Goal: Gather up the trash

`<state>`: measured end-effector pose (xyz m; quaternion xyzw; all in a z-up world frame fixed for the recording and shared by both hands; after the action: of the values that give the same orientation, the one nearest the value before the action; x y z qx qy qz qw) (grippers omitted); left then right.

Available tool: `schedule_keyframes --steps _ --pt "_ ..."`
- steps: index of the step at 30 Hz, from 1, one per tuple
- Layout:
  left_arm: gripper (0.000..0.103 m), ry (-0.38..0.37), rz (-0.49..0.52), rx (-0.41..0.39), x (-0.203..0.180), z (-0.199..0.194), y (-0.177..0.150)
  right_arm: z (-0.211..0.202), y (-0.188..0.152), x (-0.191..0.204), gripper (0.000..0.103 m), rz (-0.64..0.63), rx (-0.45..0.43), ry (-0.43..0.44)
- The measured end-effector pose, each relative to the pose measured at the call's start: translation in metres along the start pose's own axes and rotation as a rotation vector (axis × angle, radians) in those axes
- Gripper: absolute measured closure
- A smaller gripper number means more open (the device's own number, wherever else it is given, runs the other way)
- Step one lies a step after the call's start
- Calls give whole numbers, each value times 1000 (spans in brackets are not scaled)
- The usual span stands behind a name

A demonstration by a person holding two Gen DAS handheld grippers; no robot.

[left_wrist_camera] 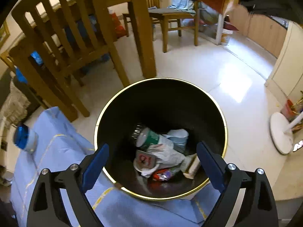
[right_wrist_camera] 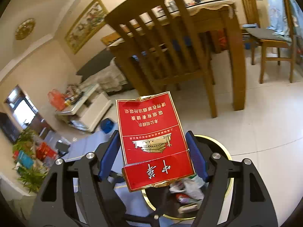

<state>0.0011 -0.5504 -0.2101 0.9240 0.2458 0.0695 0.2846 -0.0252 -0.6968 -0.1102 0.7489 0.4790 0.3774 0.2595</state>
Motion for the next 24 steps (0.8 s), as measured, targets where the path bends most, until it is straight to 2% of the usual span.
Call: schedule_keyframes --steps 4,6,10,11,12,16,24 --pt "9 2 -36 -8 13 -3 -3 14 -13 -22 34 50 24 -24" --pt "9 4 -37 -11 19 -8 -9 34 -24 -29 34 76 68 -21" --pt "9 9 -22 -14 19 -13 -15 64 -43 -22 30 90 125 68" --pt "9 8 -19 -17 19 -15 -15 66 -44 -18 24 88 123 81" --pt "9 6 -18 -20 19 -16 -16 65 -44 -14 18 81 118 77" --pt "9 -5 -18 -39 18 -27 -17 52 -35 -7 16 66 101 -30" --pt "9 -21 -33 -80 26 -54 -22 22 -24 20 15 45 44 -35"
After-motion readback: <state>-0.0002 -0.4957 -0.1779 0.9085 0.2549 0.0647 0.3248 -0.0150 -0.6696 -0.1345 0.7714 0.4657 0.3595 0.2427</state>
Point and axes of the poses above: each gripper's, at about its wrist camera, not at the fingertips, and z roughly the way its jaws point, x to its left, y to its top, the point moved 4 cm from there along z, roughly the way its jaws point, and after that the axes turned 11 degrees about -z, right-handed, at the moved point
